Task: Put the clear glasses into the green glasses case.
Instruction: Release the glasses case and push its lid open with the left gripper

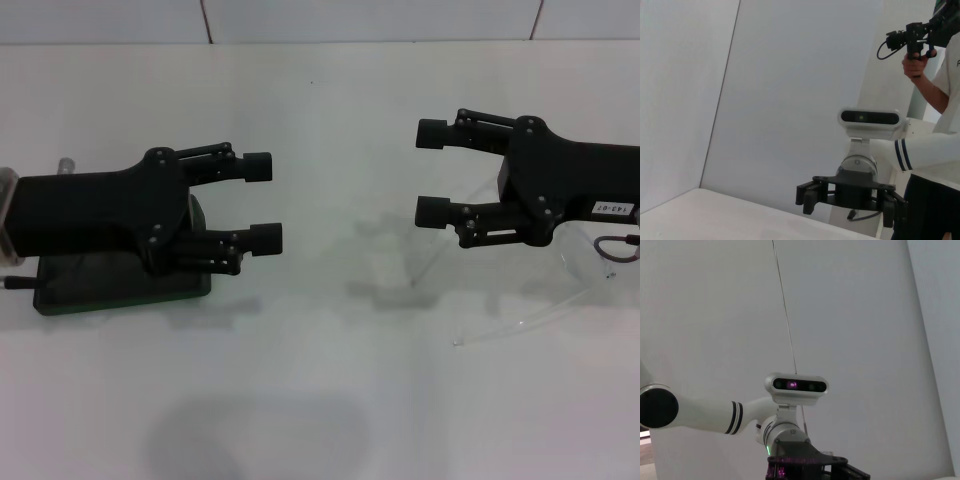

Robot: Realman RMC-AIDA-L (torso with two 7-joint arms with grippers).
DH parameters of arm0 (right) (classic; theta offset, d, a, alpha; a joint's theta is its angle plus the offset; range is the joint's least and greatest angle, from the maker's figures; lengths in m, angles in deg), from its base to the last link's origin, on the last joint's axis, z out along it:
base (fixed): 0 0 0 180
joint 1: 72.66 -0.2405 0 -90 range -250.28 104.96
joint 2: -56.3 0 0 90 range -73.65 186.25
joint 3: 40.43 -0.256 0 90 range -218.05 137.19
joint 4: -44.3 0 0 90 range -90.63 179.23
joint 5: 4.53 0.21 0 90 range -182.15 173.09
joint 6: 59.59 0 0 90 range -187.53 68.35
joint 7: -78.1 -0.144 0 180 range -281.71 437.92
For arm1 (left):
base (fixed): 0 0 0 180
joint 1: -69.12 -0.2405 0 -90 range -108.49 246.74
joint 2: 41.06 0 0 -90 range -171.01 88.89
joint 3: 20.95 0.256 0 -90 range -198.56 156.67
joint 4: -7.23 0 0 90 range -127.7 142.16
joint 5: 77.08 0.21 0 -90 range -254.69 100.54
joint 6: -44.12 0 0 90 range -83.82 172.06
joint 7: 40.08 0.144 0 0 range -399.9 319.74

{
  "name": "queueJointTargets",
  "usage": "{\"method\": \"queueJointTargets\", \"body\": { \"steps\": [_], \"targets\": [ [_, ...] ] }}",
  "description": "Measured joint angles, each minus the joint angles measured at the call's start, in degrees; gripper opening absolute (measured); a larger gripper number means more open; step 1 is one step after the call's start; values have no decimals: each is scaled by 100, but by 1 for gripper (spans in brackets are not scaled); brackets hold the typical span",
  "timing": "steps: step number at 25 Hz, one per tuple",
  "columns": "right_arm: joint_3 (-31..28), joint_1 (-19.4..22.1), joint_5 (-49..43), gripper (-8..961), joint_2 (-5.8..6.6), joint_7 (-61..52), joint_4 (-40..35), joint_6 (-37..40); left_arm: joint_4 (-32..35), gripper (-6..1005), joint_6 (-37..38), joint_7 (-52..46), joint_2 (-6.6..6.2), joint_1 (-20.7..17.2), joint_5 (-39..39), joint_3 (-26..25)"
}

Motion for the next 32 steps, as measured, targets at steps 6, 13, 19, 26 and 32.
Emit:
{"method": "queueJointTargets", "body": {
  "steps": [6,13,19,26,32],
  "targets": [
    [-2,0,0,884,-3,11,-2,-2,-6,875,0,-7,0,-10,28,0],
    [-21,0,-1,881,-26,59,-3,-2,-6,874,0,-10,0,-8,56,0],
    [-339,48,-4,879,-28,105,29,-1,82,874,-2,-219,-41,-6,80,-44],
    [-1367,392,-13,877,55,133,70,-9,2124,873,-185,-2236,-364,58,1208,-644],
    [-2301,839,-11,875,105,138,83,-11,4306,873,-279,-2937,-78,273,3603,-654]
  ]
}}
